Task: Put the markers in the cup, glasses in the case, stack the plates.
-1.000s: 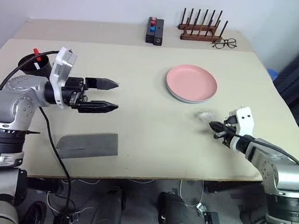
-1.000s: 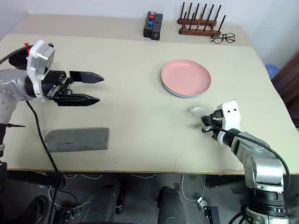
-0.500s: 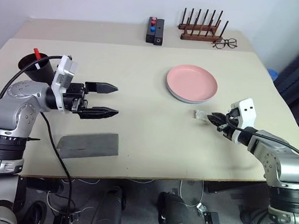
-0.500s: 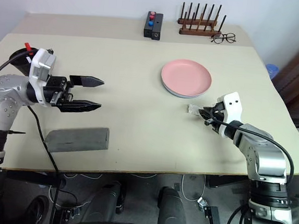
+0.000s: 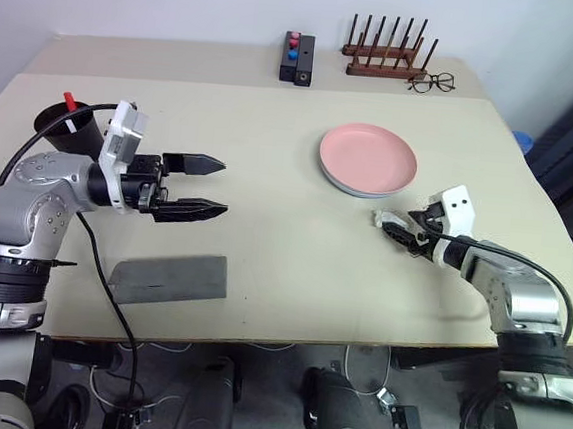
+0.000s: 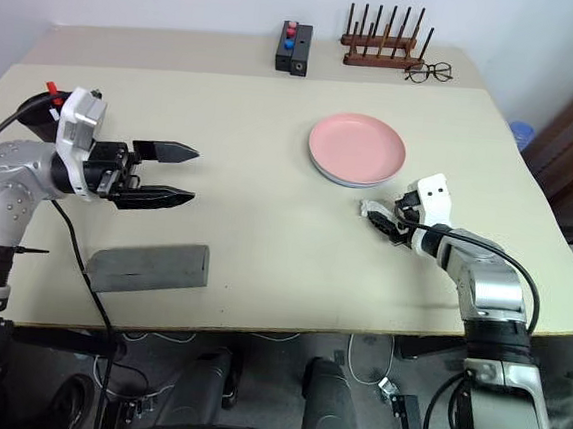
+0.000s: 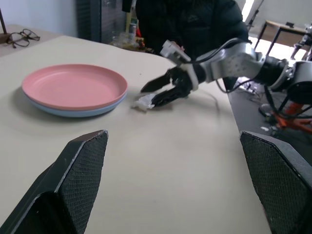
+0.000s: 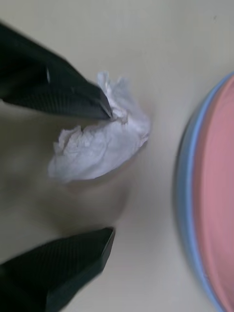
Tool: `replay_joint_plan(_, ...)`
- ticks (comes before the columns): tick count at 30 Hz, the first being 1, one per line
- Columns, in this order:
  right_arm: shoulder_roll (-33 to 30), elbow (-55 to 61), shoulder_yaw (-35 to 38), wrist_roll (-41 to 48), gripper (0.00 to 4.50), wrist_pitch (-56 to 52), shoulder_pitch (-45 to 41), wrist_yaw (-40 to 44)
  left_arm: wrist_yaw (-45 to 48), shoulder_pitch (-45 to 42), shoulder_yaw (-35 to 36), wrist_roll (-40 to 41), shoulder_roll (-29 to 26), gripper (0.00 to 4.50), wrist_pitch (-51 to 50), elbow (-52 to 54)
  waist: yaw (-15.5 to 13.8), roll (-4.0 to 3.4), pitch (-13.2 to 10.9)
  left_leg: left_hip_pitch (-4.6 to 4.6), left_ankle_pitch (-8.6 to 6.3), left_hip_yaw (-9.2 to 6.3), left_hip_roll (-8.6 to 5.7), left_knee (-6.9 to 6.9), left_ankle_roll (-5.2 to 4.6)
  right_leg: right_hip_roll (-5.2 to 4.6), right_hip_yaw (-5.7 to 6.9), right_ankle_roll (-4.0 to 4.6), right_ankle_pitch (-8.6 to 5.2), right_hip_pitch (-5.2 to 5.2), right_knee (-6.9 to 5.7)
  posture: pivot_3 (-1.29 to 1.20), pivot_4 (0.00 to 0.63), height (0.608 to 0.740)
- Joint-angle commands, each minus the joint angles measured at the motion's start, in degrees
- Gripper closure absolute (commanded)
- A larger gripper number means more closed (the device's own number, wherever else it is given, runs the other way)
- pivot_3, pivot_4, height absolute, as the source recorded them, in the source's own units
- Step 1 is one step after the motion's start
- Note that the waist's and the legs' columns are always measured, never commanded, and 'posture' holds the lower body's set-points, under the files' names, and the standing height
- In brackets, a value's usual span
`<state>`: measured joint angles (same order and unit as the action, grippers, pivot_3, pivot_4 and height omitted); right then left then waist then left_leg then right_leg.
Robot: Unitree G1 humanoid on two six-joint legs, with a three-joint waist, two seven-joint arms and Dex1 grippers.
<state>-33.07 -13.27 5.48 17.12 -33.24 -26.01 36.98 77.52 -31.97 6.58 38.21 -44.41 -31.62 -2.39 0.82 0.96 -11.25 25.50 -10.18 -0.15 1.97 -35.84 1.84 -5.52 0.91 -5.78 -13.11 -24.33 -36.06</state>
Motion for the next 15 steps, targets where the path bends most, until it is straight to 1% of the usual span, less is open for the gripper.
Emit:
replay_joint_plan(1,-0.3,0.3,0.4,0.4,2.66,1.6,-1.1,2.2,-0.7,0.5,2.5,1.8,-1.0,0.0,-0.9,3.5,-0.1,0.0,0.0,-0.01,0.0,0.0,0.0,0.0,0.0,0.0,0.0,0.0,0.0,0.0,0.0,0.0,0.15,0.74)
replay_joint_plan(2,-0.1,0.0,0.1,0.3,3.1,1.9,-1.1,2.5,-1.1,0.8,2.8,2.0,-1.2,0.0,-1.1,3.8,-0.2,0.0,0.0,-0.01,0.0,0.0,0.0,0.0,0.0,0.0,0.0,-0.01,0.0,0.0,0.0,0.0,0.15,0.74)
replay_joint_plan(4,0.3,-0.3,0.2,0.6,4.21,1.9,-1.4,2.9,-1.7,0.9,3.3,2.2,-1.4,0.0,-1.5,4.3,-0.1,0.0,0.0,-0.01,0.0,0.0,0.0,-0.02,0.0,0.0,0.0,0.0,0.0,0.0,-0.01,0.0,0.15,0.74)
replay_joint_plan(5,0.2,0.0,0.6,1.0,4.44,1.6,-2.0,3.1,-2.0,1.0,3.6,2.3,-1.5,0.0,-1.6,4.6,-0.1,0.0,0.0,-0.01,0.0,0.0,0.0,-0.02,0.0,0.0,0.0,0.0,0.0,0.0,-0.01,0.0,0.15,0.74)
replay_joint_plan(9,-2.9,4.2,1.8,3.2,4.44,-0.9,-1.5,6.8,-2.6,1.2,3.7,2.6,-1.5,0.0,-2.1,5.1,-0.1,0.0,0.0,-0.02,0.0,0.0,0.0,-0.01,0.0,0.0,0.0,0.0,0.0,0.01,-0.01,0.0,0.15,0.74)
replay_joint_plan(13,-9.3,13.7,2.6,8.5,4.44,-6.9,2.3,14.4,-2.7,0.5,3.9,2.8,-0.9,0.0,-1.4,4.8,-0.4,0.02,0.0,0.01,0.0,-0.01,-0.01,-0.01,0.0,-0.01,0.0,-0.01,-0.01,0.01,0.01,0.0,0.15,0.74)
replay_joint_plan(14,-10.2,15.6,3.1,9.7,4.44,-7.9,2.4,15.1,-2.9,0.1,4.0,2.7,-0.6,0.0,-0.9,4.4,-0.4,0.01,0.0,0.0,0.0,-0.01,0.0,-0.01,0.0,0.0,0.0,-0.01,-0.01,0.01,0.01,0.0,0.15,0.74)
replay_joint_plan(15,-10.1,16.0,3.7,9.9,4.44,-7.8,1.3,14.1,-3.2,-0.4,4.1,2.3,-0.2,0.0,-0.2,3.6,-0.3,0.02,0.0,0.0,0.0,0.0,0.0,-0.01,0.0,-0.01,0.0,-0.01,-0.01,0.01,0.02,0.0,0.15,0.74)
